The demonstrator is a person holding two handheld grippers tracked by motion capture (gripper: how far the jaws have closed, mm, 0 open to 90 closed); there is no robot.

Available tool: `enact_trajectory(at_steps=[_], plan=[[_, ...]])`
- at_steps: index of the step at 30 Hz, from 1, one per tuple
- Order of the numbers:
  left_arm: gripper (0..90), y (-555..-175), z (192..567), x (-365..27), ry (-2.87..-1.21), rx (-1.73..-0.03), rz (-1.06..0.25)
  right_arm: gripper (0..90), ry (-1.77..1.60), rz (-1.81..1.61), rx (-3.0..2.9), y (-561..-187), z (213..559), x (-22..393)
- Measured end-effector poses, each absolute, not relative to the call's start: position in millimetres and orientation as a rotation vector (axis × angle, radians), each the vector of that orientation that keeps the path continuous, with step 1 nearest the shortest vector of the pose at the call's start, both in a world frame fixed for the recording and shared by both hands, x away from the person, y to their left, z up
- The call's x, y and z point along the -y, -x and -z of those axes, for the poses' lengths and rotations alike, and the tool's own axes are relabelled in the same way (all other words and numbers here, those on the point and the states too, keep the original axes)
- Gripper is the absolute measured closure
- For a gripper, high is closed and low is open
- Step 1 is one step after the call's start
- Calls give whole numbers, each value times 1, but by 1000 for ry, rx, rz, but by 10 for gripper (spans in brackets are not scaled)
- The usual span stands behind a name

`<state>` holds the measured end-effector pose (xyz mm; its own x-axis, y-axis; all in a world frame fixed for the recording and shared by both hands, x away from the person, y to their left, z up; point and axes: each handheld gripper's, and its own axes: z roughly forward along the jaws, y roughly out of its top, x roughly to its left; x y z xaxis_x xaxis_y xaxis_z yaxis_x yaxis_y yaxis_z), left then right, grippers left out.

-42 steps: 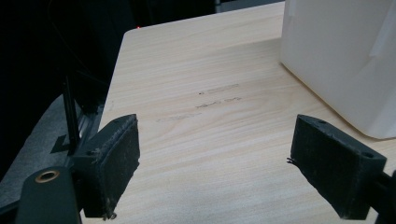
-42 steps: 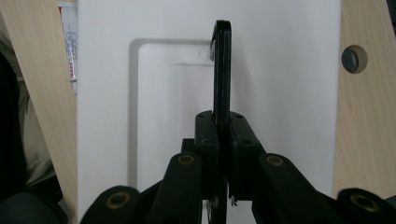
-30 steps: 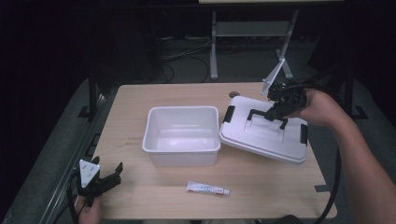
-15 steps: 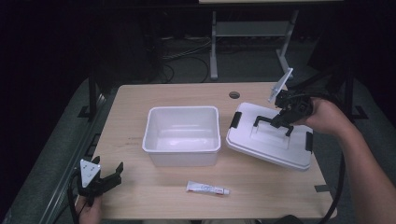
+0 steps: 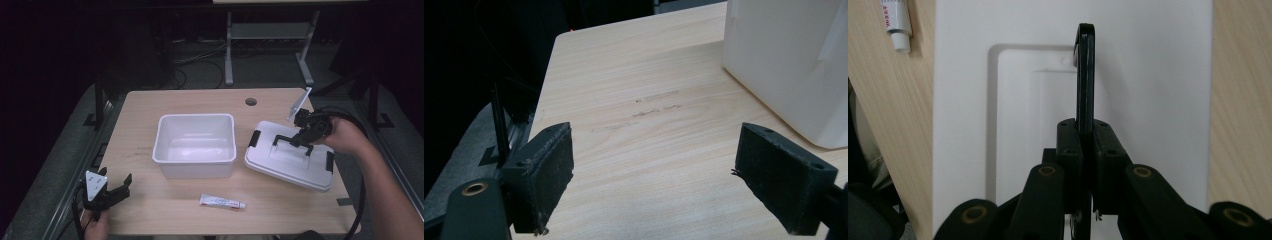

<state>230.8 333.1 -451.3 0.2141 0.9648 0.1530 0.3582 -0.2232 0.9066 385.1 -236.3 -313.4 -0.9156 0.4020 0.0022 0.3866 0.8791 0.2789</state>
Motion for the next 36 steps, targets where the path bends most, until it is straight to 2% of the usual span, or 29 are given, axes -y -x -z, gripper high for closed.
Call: enact_trajectory(at_steps=[27, 36], plan=[[150, -230, 451, -333, -1716, -1247, -1005, 837, -637, -390, -3060, -390, 379, 229], [150, -230, 451, -333, -1711, -1248, -1004, 837, -662, -426, -3065, -390, 390, 229]])
